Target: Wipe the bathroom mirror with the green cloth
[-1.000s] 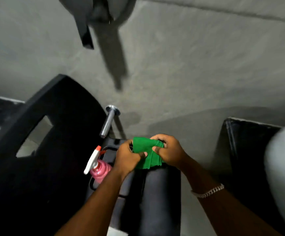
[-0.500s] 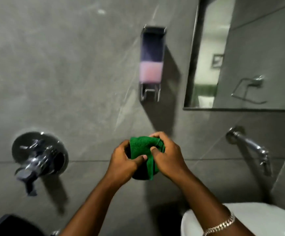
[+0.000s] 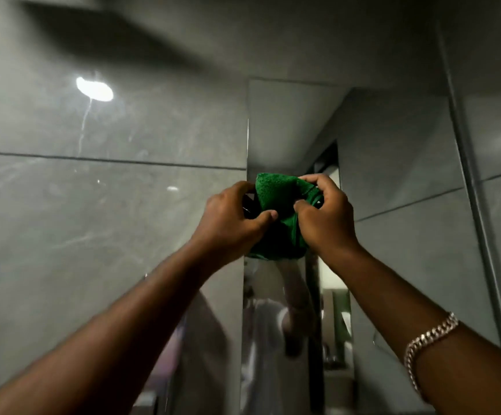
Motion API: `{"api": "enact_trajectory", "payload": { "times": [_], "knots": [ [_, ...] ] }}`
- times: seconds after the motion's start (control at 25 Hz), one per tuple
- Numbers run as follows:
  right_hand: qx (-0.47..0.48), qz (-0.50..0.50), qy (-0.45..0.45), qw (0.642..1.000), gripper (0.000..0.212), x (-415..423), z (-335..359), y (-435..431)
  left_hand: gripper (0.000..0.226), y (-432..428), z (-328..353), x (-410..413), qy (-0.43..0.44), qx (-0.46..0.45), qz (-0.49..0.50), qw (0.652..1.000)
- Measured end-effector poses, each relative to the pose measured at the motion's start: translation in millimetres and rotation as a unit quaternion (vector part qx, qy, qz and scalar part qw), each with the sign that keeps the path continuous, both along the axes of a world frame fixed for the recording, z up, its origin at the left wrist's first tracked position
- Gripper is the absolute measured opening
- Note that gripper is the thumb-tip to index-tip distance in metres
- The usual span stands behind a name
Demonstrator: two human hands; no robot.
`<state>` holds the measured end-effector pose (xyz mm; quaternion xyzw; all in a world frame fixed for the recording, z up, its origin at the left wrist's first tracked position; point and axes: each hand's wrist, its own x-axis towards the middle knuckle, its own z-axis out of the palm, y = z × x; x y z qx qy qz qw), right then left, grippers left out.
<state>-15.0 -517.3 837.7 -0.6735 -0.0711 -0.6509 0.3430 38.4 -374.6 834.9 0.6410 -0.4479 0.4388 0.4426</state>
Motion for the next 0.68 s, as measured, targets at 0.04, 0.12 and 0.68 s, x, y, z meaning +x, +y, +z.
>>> {"api": "enact_trajectory", "payload": {
  "times": [0.04,0.12,0.68],
  "knots": [
    [0.000,-0.014,-0.020,1.000,0.027,2,26,-6,0.039,0,25,4,-0.031,0.000,0.011,0.999],
    [-0.004,-0.051,-0.057,0.997,0.026,6,75,-15,0.036,4,67,19,-0.083,-0.011,0.053,0.995],
    [-0.244,-0.342,-0.199,0.885,0.035,85,192,-25,0.077,14,160,124,-0.196,0.067,0.378,0.902]
  ]
}}
